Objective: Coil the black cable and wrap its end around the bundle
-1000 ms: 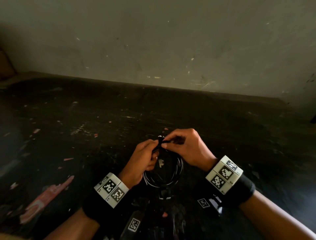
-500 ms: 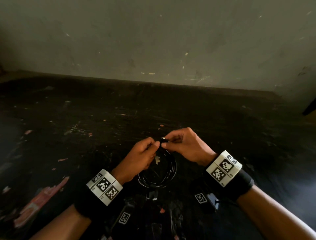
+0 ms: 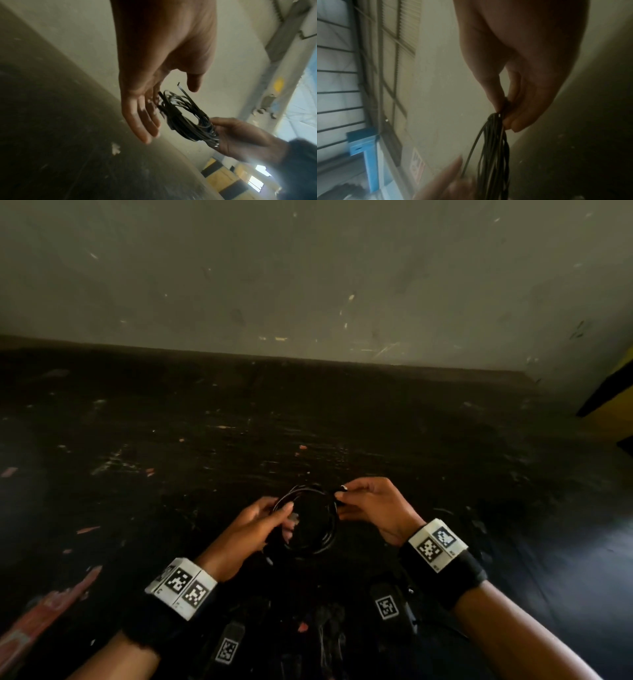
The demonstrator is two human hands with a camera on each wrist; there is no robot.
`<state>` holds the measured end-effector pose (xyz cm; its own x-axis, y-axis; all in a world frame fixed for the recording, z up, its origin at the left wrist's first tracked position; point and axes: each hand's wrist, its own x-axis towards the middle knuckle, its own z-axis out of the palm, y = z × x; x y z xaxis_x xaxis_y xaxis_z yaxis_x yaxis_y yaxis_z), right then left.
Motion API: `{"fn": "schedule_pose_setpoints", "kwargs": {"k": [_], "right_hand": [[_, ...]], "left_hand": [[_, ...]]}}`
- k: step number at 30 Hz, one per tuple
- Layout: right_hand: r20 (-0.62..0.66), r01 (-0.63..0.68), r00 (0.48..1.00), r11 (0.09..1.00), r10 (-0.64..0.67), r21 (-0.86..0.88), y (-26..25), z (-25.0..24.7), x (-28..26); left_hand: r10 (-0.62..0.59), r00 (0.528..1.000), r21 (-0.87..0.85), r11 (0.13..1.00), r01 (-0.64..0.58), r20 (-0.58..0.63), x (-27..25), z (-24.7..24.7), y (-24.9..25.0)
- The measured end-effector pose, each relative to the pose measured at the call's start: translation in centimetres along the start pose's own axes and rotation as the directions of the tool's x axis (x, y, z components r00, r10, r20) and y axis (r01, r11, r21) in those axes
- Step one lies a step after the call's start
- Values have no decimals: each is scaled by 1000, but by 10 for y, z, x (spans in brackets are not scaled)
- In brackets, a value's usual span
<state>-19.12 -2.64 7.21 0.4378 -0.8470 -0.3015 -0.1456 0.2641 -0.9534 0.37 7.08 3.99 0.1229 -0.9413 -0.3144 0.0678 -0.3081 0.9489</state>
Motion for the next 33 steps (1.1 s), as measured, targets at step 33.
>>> {"fn": "schedule_pose_setpoints", "kwargs": {"k": [33], "right_hand": [[-88,-393,914,809,397,-437,84,9,71]], "left_hand": [[121,887,534,831,155,-445,58,-52,-83]]}}
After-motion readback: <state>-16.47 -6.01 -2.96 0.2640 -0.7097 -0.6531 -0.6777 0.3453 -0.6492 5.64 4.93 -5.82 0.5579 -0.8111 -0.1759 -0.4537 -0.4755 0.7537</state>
